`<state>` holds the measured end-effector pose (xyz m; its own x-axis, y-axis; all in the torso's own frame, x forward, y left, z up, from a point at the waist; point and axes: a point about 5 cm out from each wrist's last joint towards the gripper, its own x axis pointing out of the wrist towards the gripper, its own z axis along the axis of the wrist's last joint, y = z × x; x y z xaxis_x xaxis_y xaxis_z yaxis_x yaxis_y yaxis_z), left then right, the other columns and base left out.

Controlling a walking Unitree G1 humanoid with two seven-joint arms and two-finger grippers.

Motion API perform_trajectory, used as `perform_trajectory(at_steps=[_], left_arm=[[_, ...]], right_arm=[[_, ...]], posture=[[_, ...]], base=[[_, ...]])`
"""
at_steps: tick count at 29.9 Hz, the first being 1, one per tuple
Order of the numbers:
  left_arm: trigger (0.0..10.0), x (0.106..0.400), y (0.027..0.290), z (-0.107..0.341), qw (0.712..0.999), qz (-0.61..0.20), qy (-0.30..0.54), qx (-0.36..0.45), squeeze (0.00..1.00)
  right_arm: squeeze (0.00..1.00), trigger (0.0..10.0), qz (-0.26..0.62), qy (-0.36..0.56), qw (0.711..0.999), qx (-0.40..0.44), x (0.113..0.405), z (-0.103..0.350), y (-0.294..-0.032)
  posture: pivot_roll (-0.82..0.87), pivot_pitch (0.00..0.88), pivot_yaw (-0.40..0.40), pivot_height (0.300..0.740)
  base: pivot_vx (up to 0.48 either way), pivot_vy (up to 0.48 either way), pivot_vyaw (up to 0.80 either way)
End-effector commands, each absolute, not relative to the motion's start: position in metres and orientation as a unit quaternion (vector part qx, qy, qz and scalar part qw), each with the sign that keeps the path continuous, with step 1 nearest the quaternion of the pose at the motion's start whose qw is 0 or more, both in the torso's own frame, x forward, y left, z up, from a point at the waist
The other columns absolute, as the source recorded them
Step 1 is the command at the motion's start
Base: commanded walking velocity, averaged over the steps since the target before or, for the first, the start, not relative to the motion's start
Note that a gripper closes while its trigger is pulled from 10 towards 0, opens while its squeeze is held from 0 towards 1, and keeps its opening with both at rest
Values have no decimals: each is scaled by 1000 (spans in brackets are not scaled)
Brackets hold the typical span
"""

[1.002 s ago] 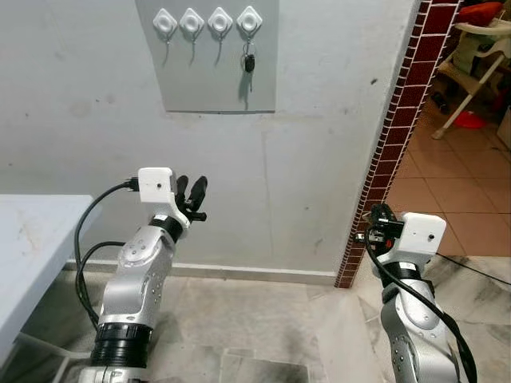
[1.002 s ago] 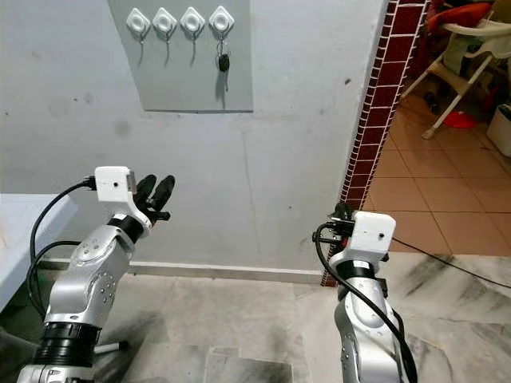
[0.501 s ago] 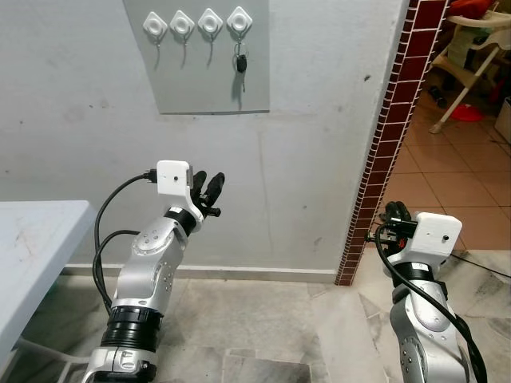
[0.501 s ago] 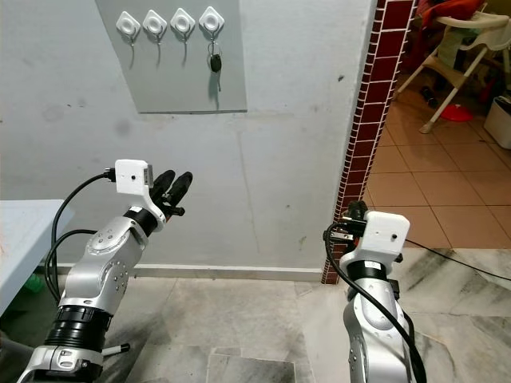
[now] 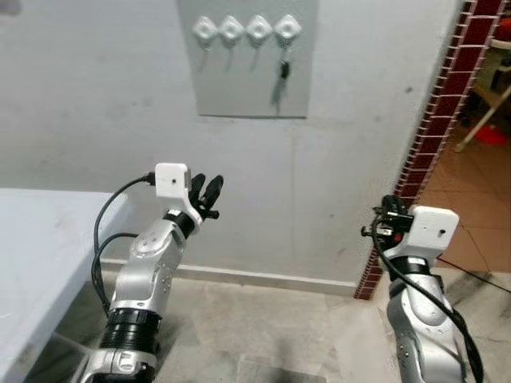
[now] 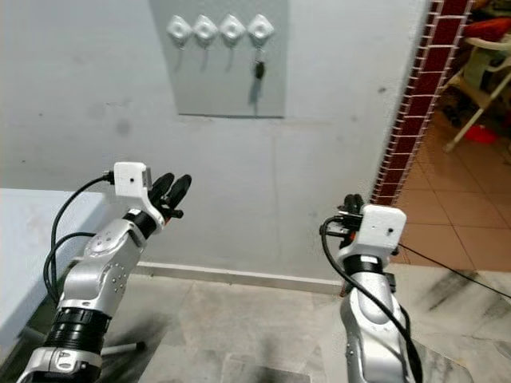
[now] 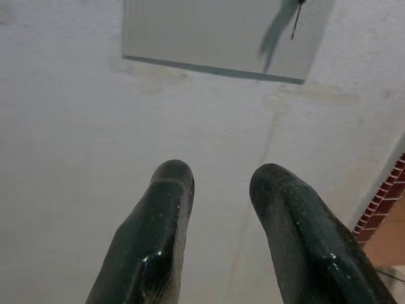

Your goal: Hang keys on a hook

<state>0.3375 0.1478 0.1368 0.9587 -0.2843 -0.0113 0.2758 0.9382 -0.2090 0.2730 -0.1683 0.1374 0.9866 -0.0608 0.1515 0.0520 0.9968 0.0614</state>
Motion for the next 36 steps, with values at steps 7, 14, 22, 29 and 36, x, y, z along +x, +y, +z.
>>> perform_trajectory(at_steps=[7,14,22,29,36], left_arm=[[10000,337,143,141,984,-148,13,-100,0],[10000,336,142,140,984,-148,14,-101,0],[10000,337,140,139,989,-126,11,-80,0],[10000,335,137,140,987,-139,9,-82,0],[10000,334,138,142,987,-143,-2,-76,0]], right_arm=[[0,10000,-30,-75,996,25,272,137,-171],[0,10000,-28,-74,997,25,272,137,-170],[0,10000,-25,-73,997,26,271,137,-169],[0,10000,-23,-73,997,28,271,137,-169],[0,10000,-21,-73,997,25,271,137,-169]], posture=[[46,0,57,740],[41,0,56,740],[38,0,55,740],[36,0,52,740],[37,0,46,740]], base=[[0,439,0],[0,393,0],[0,0,0],[0,0,0],[258,0,0]])
